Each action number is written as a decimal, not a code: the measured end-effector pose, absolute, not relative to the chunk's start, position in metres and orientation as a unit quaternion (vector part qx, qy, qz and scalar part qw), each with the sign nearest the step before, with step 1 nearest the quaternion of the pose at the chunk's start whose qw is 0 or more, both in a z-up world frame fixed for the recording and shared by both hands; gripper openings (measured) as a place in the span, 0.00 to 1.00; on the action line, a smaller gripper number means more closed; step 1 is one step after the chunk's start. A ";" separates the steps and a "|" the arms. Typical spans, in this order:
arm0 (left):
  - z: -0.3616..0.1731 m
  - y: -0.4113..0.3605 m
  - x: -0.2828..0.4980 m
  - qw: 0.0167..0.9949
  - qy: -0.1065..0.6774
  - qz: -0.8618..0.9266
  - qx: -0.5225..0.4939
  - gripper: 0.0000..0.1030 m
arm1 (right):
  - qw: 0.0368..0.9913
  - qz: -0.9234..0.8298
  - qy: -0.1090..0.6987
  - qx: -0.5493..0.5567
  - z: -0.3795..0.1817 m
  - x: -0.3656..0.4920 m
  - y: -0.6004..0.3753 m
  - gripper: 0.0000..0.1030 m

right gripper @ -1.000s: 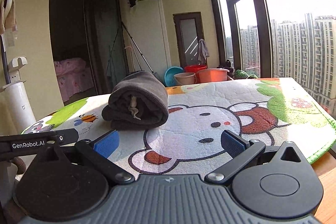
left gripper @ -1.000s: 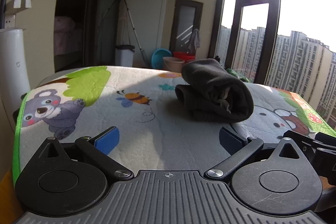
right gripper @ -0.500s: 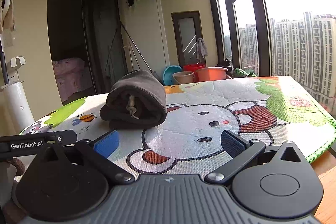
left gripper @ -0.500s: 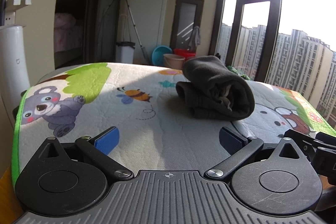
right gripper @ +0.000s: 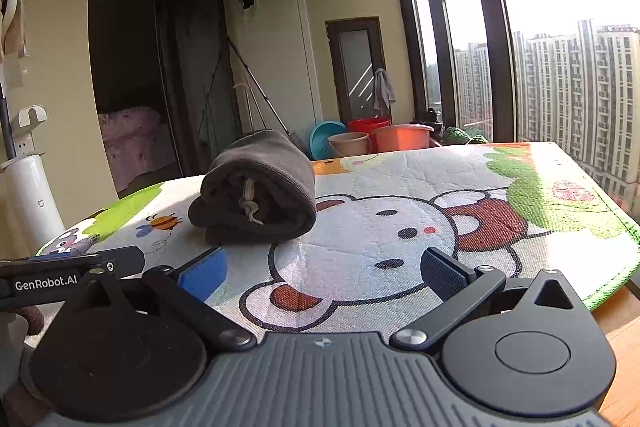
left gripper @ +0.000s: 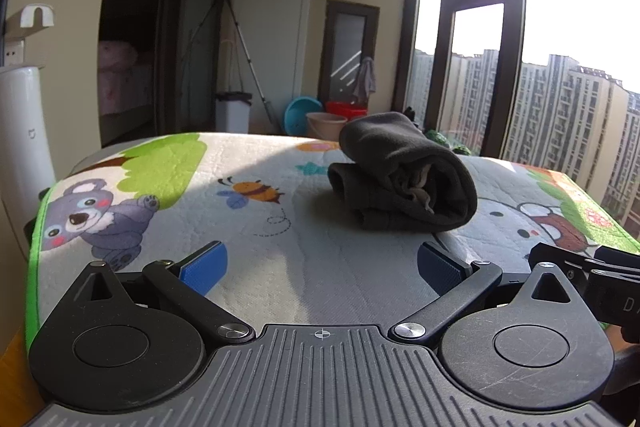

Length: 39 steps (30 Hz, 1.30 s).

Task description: Fold clothes

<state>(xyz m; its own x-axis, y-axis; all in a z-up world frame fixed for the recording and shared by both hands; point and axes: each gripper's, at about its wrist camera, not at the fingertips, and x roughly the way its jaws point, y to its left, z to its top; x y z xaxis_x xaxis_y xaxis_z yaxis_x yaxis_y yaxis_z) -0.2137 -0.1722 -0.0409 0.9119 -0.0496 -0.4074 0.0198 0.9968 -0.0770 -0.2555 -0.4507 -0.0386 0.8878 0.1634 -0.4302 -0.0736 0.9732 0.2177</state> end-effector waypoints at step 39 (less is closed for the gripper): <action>-0.043 -0.168 -0.206 0.970 0.236 -0.026 -0.050 1.00 | 0.964 0.055 0.242 0.097 -0.038 -0.249 -0.449 1.00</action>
